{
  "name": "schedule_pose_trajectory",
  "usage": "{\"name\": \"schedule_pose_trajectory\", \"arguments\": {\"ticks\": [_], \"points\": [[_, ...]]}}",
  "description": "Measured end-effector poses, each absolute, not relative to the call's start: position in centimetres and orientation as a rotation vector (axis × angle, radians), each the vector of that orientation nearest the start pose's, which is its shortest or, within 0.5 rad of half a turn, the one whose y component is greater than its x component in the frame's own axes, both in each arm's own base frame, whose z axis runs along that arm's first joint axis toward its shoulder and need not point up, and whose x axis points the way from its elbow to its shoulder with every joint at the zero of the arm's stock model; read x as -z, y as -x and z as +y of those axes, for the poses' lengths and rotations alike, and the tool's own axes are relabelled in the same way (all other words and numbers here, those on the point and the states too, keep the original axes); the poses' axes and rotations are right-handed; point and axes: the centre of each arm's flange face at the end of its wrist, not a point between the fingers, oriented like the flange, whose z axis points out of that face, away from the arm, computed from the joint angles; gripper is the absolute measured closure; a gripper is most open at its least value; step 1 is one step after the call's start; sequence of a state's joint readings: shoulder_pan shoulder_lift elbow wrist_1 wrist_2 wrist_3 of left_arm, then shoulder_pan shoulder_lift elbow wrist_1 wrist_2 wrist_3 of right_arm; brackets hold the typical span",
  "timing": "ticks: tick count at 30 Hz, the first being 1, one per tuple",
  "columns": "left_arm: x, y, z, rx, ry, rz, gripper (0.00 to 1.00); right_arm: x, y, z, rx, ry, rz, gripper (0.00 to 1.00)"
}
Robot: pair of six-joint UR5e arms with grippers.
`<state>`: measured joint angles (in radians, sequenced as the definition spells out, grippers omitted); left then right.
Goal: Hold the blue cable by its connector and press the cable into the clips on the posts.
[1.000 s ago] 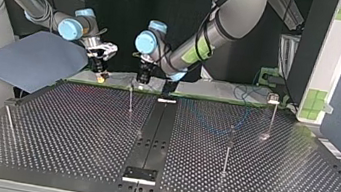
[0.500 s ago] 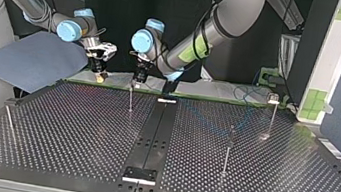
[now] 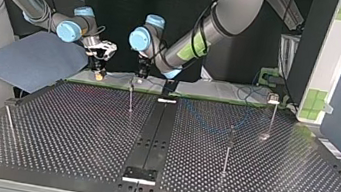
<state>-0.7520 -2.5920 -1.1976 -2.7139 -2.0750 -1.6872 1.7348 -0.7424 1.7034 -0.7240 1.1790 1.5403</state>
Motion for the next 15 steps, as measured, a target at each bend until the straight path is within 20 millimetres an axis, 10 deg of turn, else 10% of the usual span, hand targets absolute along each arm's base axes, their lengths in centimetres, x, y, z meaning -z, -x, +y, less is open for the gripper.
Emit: {"name": "schedule_pose_trajectory", "arguments": {"ticks": [15], "points": [[-3.2, -49.6, -55.8, 0.175, -0.220, 1.745, 0.99, -1.6, -27.0, -57.4, -1.508, -1.797, -1.031, 1.00]]}}
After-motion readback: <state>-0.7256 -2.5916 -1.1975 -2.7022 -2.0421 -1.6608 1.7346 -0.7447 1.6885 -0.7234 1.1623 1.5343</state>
